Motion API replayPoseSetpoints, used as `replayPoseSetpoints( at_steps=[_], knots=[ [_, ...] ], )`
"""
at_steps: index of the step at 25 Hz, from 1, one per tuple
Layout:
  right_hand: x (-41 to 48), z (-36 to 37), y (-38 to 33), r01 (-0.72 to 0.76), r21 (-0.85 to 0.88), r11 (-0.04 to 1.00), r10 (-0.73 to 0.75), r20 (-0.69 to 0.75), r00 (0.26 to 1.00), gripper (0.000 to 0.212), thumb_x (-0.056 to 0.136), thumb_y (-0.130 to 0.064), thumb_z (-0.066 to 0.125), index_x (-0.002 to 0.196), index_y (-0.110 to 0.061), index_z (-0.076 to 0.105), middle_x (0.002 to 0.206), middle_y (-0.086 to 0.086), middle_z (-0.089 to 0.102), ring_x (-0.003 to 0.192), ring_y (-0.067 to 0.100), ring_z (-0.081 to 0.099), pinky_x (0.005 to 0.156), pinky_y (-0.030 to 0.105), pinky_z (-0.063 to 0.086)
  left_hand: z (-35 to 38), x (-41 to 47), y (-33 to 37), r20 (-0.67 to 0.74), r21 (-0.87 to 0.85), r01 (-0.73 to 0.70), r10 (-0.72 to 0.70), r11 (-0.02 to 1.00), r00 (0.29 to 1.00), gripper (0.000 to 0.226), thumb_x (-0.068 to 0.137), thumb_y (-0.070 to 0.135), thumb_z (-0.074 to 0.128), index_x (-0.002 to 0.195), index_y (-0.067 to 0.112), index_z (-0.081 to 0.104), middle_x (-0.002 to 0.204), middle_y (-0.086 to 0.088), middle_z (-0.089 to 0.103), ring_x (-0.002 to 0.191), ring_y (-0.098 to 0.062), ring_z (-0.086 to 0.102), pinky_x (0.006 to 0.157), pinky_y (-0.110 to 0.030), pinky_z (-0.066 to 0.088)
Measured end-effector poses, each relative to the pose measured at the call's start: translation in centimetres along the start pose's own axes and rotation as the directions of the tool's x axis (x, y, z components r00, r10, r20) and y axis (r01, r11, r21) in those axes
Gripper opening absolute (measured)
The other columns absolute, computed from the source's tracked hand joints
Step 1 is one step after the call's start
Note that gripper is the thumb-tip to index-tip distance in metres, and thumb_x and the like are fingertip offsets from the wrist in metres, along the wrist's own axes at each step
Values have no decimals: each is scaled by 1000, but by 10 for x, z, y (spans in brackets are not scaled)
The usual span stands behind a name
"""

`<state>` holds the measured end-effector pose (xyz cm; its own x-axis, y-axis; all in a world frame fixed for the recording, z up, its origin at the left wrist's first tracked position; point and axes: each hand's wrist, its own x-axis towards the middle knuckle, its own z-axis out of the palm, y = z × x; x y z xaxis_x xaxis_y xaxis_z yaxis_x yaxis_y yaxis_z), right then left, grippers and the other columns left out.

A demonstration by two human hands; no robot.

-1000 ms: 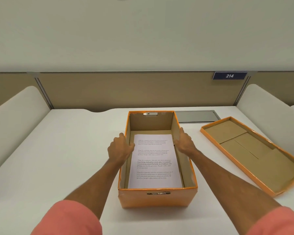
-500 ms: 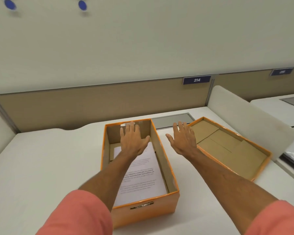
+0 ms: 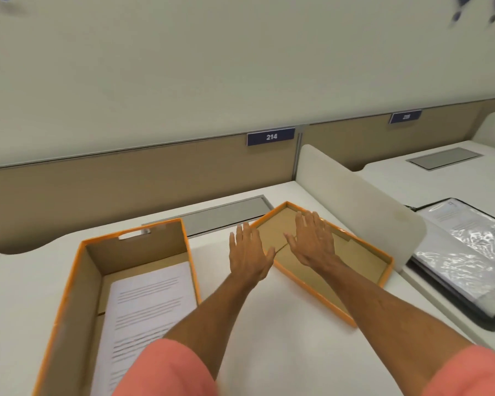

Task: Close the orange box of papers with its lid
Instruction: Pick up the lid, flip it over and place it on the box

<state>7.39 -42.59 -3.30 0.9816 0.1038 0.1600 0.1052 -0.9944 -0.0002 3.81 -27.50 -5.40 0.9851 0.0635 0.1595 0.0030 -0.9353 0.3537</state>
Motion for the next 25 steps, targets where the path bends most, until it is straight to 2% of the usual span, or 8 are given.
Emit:
replayPoseSetpoints(
  at_steps=[4,7,10,13,18,19,22,25],
  knots=[
    [26,28,54,11,-22,1000,-10,61,998,63,97,-49,38,145,-9,31,150,16,38,140,31,32,114,48,31,58,10,37,60,-3,63,-63,998,996,67,93,52,41,145,10,31,160,-13,19,150,-28,12,122,-46,8],
    [44,59,87,5,-4,1000,-4,107,994,65,97,-46,41,148,-7,27,152,16,36,142,31,31,116,47,29,99,14,55,108,-10,146,-144,989,984,70,94,51,41,148,10,26,161,-14,14,150,-29,9,121,-47,8],
    [58,87,113,-11,-12,1000,13,147,989,67,96,-44,45,148,-5,27,150,16,38,140,30,33,114,46,32,127,20,61,111,-34,272,-267,962,957,74,92,51,43,148,9,22,161,-17,11,150,-33,6,121,-48,10],
    [76,108,131,-34,-1,999,34,175,984,67,94,-42,49,146,-4,29,147,16,41,136,30,37,112,46,34,149,21,63,108,25,311,-311,950,944,78,92,54,41,150,8,17,161,-21,7,150,-36,5,122,-48,10],
    [106,124,148,-165,92,982,131,299,945,84,92,-48,51,151,-2,15,157,20,23,147,35,21,118,50,22,162,22,65,53,-27,371,-369,928,928,88,90,45,45,151,1,0,160,-25,-9,150,-36,-3,123,-42,4],
    [110,126,149,-185,92,978,147,321,936,85,92,-49,51,151,0,15,157,21,24,146,36,22,118,49,22,162,22,65,64,-31,391,-389,920,919,89,90,43,45,151,-1,-4,160,-26,-9,150,-36,-3,123,-41,3],
    [118,130,148,-222,118,968,174,321,931,75,90,-46,55,142,2,32,144,23,42,134,37,40,112,48,34,162,21,66,112,-68,424,-416,903,903,85,92,32,42,149,-5,-9,161,-24,-3,151,-32,0,125,-39,2],
    [121,124,142,-327,219,919,249,318,915,63,89,-41,59,134,0,42,139,22,45,129,38,41,106,48,37,157,21,61,154,-154,422,-400,893,903,82,94,22,43,149,-4,-12,162,-20,-6,151,-30,-3,125,-37,1]
  ],
)
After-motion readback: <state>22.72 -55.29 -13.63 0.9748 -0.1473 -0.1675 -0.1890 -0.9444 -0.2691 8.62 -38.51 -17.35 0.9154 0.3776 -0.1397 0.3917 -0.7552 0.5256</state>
